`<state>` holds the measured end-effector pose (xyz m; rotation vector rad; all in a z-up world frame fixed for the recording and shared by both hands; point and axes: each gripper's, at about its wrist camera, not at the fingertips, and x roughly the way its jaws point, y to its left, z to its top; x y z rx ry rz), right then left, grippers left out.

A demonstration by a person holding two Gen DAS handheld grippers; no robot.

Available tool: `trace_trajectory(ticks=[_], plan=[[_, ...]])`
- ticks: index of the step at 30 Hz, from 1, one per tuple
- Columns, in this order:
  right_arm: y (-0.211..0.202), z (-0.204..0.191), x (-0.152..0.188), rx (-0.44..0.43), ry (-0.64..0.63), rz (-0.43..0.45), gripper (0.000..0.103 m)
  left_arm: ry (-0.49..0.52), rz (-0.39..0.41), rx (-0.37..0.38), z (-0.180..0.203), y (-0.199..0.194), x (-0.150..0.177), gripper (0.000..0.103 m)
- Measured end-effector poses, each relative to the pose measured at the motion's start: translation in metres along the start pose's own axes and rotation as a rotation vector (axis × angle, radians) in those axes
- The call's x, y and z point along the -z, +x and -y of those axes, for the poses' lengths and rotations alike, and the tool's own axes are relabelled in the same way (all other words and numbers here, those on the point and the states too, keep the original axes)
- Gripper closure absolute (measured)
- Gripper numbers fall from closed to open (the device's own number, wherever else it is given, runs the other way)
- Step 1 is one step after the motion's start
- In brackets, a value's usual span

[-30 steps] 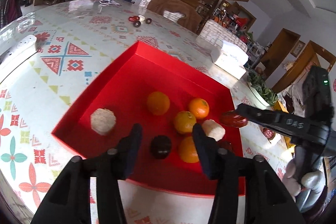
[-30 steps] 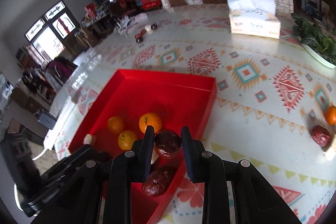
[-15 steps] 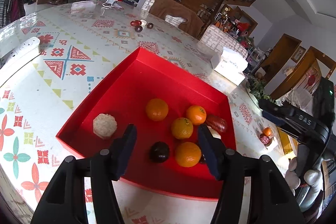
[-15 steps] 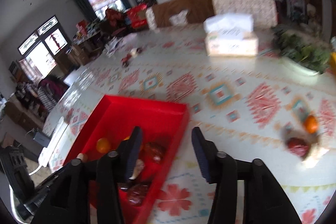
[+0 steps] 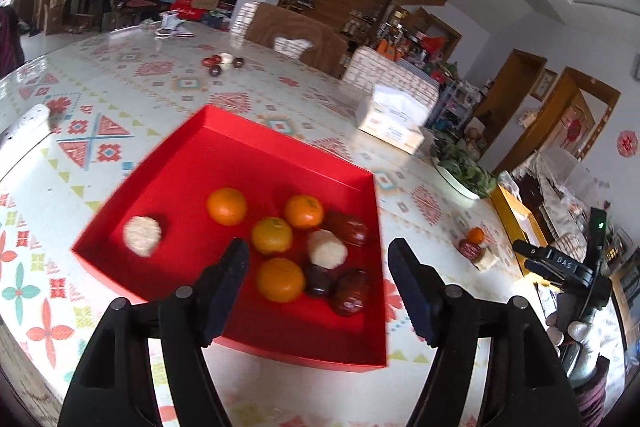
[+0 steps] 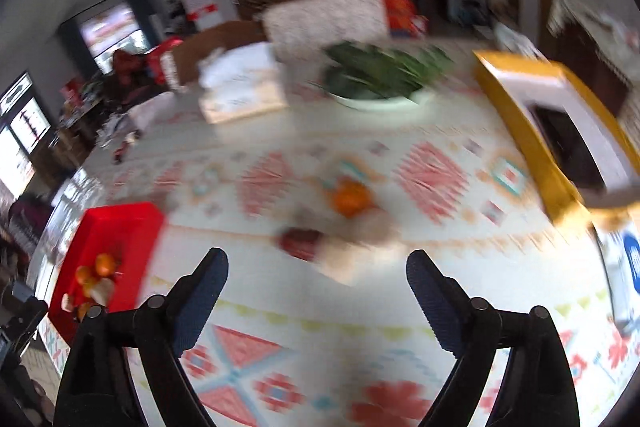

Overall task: Organize fruits
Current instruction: 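Move both tools back toward the remaining fruits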

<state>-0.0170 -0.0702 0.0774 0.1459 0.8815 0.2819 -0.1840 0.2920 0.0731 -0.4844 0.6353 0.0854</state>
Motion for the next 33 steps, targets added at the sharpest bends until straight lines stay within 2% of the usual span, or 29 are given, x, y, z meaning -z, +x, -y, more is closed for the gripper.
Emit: trace_trajectory(ticks=[3,6,13,18,22,27,30,33], plan=[[-0.001,0.028,0.005,0.021,0.028,-0.02,0.014,0.04,-0.024,0.026,0.022,0.008,0.005,0.032],[-0.001,0.038,0.009,0.01,0.045,-0.034,0.02,0.074,-0.047,0.045,0.037,0.014,0.009,0.032],[0.017,0.039,-0.003,-0.014,0.064,-0.029,0.045,0.119,-0.076,0.053,0.059,0.02,0.015,0.031],[0.052,0.044,-0.025,0.015,0.111,-0.052,0.045,0.119,-0.088,0.055,0.062,0.023,0.017,0.031],[0.075,0.042,-0.021,-0.08,0.11,-0.144,0.047,0.13,-0.093,0.048,0.063,0.023,0.016,0.031],[0.045,0.017,-0.001,-0.269,-0.005,-0.173,0.048,0.122,-0.102,0.049,0.062,0.029,0.014,0.031],[0.024,0.022,0.003,-0.212,-0.024,-0.116,0.048,0.122,-0.118,0.059,0.065,0.035,0.017,0.031],[0.02,0.031,0.006,-0.163,-0.017,-0.099,0.048,0.132,-0.138,0.071,0.071,0.042,0.021,0.031]])
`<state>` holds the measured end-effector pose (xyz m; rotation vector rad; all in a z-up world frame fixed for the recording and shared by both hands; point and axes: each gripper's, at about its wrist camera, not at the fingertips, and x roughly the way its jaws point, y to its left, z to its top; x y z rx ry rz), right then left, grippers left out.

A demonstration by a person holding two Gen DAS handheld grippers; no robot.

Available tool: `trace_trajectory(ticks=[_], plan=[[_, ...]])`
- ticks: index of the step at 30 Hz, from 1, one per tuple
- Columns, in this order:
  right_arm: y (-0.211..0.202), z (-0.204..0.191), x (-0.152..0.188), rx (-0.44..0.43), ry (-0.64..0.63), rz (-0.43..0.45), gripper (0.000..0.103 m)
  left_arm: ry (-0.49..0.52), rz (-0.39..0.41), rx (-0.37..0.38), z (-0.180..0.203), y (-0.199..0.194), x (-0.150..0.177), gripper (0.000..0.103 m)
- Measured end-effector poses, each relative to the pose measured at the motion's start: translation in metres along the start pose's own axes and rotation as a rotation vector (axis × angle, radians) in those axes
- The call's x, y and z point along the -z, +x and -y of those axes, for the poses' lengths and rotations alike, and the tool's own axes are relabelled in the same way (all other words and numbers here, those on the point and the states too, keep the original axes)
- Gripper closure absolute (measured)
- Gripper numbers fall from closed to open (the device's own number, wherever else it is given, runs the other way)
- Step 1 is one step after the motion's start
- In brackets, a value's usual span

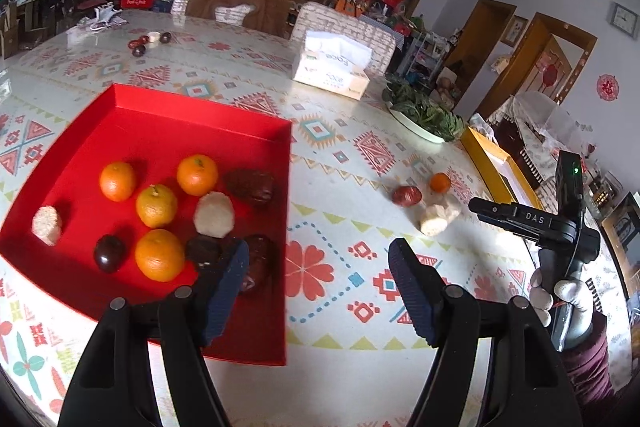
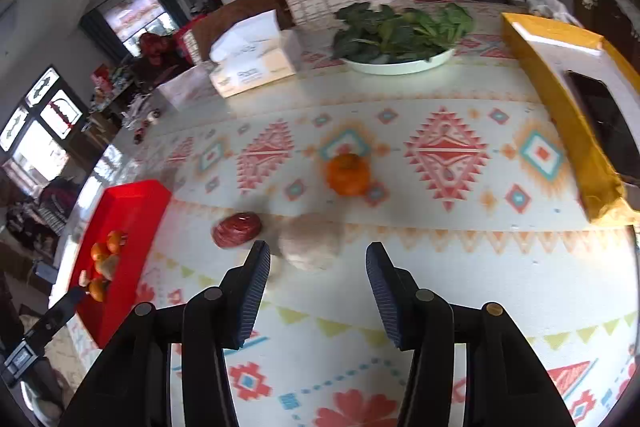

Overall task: Organize fruits
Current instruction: 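Move both tools back toward the remaining fruits, then grasp a beige round piece with the right tool while the left tool grasps a beige cube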

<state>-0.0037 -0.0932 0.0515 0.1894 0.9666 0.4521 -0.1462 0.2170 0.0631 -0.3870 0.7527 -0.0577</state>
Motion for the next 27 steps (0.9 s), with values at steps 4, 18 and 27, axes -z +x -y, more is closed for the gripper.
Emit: trace_trajectory(ticks=[4,18,27], plan=[[0.004,0.004,0.001,-0.017,0.03,0.003,0.048,0.017,-0.01,0.004,0.007,0.004,0.001,0.031],[0.038,-0.022,-0.004,0.063,-0.06,0.029,0.052,0.053,-0.055,-0.005,0.027,0.022,0.004,0.031],[0.033,-0.009,-0.005,0.039,-0.027,0.05,0.064,0.101,-0.14,0.045,0.055,0.06,0.01,0.031]])
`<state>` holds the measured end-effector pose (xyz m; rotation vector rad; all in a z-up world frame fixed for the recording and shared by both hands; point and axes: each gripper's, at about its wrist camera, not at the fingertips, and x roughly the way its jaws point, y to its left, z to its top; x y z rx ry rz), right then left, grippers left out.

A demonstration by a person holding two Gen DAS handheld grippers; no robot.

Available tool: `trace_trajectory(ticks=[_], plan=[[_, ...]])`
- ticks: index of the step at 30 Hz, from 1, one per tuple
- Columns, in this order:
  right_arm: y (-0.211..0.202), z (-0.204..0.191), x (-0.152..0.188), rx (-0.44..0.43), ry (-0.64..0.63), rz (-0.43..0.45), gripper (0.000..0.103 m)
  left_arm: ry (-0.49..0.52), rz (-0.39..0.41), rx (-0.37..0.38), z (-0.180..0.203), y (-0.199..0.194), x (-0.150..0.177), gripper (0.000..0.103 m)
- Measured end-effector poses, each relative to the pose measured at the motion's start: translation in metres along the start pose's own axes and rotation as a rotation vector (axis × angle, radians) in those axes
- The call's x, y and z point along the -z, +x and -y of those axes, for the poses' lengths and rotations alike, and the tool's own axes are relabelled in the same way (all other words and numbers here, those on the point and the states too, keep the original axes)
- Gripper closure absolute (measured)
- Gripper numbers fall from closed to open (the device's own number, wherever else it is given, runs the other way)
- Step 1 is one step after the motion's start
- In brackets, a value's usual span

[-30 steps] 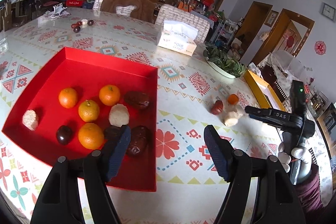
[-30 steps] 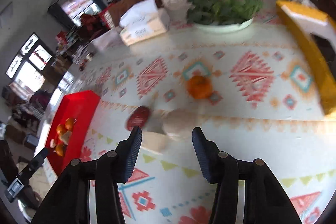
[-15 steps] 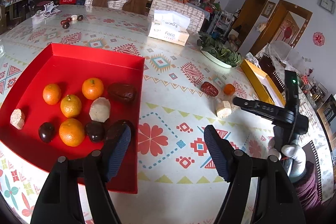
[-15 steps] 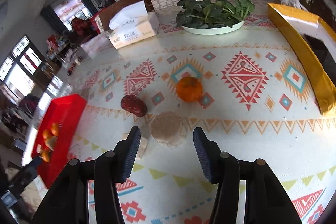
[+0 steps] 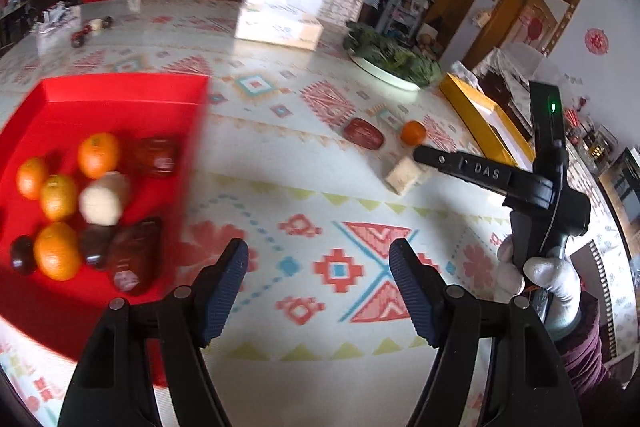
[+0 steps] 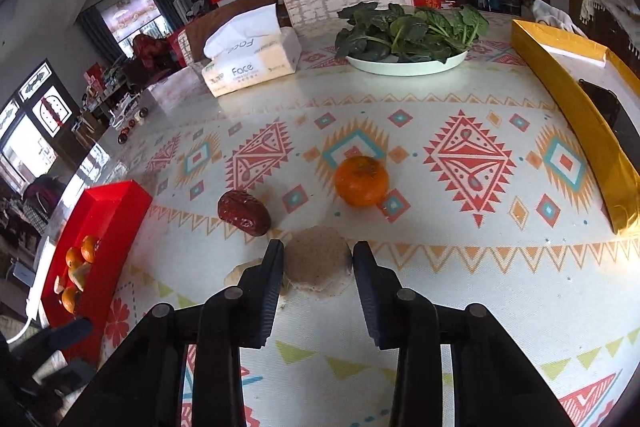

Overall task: Organize fruits
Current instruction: 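Grasp a beige round piece with the right tool while the left tool grasps a beige cube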

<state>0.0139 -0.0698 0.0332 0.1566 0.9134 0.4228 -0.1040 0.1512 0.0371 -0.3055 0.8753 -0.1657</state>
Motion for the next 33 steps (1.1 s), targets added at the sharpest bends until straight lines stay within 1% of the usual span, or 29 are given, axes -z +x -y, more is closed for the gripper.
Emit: trace_trajectory(ticks=[3,6,9,12,16,20,21,23,24,25,27,28,33], plan=[[-0.003,0.01,-0.003,-0.018,0.034,0.005,0.064,0.03,-0.026,0.008,0.015,0.019,-0.005,0.031],[-0.01,0.023,-0.005,-0.038,0.076,0.021,0.064,0.09,-0.046,0.003,0.038,0.041,-0.012,0.031],[-0.017,0.035,-0.008,-0.051,0.12,0.035,0.065,0.164,-0.033,-0.011,0.06,0.057,-0.019,0.031],[-0.017,0.045,-0.009,-0.065,0.168,0.029,0.065,0.214,-0.013,-0.017,0.077,0.07,-0.026,0.031],[-0.018,0.048,-0.01,-0.088,0.185,0.032,0.067,0.234,-0.02,-0.017,0.085,0.089,-0.039,0.031],[-0.019,0.046,-0.011,-0.091,0.174,0.034,0.067,0.255,-0.032,0.002,0.088,0.101,-0.045,0.031],[-0.018,0.046,-0.011,-0.092,0.175,0.03,0.067,0.265,-0.035,0.011,0.089,0.103,-0.046,0.033],[-0.016,0.047,-0.011,-0.092,0.178,0.022,0.065,0.282,-0.041,0.015,0.091,0.106,-0.046,0.049],[-0.014,0.048,-0.011,-0.088,0.178,0.019,0.065,0.29,-0.049,0.014,0.092,0.109,-0.046,0.064],[-0.01,0.047,-0.01,-0.084,0.175,0.007,0.064,0.299,-0.06,0.01,0.093,0.112,-0.046,0.072],[-0.004,0.045,-0.009,-0.085,0.165,-0.006,0.063,0.306,-0.069,0.01,0.094,0.113,-0.044,0.075],[-0.002,0.043,-0.009,-0.085,0.156,-0.009,0.06,0.308,-0.065,0.009,0.094,0.112,-0.044,0.077],[0.002,0.03,-0.008,-0.058,0.083,0.005,0.056,0.292,-0.046,-0.009,0.089,0.104,-0.045,0.079]])
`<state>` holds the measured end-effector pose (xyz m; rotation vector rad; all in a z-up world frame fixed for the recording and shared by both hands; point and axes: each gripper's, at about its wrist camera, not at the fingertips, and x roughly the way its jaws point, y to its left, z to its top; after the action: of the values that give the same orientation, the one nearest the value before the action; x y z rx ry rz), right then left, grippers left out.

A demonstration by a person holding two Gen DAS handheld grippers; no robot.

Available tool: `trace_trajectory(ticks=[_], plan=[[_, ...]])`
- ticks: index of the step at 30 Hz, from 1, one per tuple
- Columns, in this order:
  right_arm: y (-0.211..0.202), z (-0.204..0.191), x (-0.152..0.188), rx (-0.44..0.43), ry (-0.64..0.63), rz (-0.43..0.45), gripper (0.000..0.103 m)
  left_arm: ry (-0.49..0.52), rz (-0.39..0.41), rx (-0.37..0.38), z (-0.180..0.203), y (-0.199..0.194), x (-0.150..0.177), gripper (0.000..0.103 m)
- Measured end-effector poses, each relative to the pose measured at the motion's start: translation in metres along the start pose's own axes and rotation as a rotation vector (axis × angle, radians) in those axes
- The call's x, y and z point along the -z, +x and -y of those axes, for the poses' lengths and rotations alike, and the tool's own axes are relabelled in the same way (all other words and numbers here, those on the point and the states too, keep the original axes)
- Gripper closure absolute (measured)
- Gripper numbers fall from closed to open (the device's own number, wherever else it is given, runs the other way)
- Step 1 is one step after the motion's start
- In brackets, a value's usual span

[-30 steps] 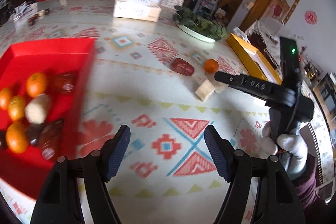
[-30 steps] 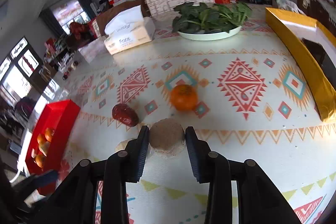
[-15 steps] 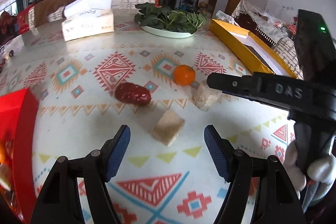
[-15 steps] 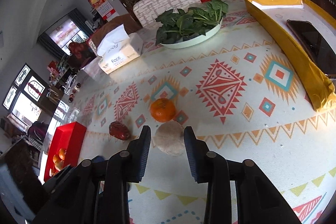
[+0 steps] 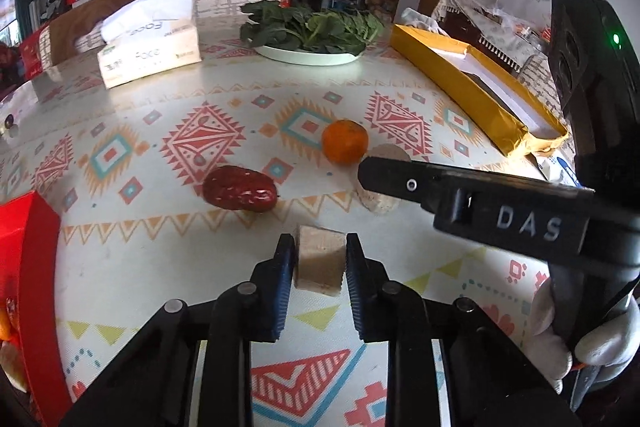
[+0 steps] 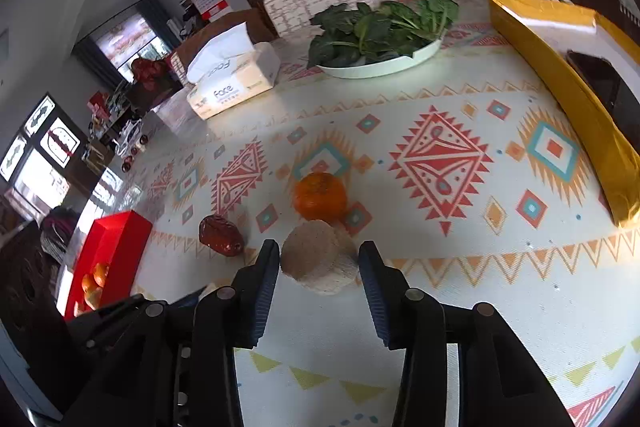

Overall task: Organize fruits
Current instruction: 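Grasp a beige round piece with the right tool while the left tool grasps a beige cube, then carry both beige pieces into the red tray and open both tools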

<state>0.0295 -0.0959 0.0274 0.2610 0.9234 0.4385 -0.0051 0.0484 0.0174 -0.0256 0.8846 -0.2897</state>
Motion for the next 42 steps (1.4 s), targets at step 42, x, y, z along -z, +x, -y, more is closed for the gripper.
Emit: trace_trajectory(ticks=[42], plan=[[0.006,-0.193,0.024,-0.23,-0.259,-0.13,0.066,-0.546,0.217,-0.19,-0.259,-0.182,0.076,0.079]])
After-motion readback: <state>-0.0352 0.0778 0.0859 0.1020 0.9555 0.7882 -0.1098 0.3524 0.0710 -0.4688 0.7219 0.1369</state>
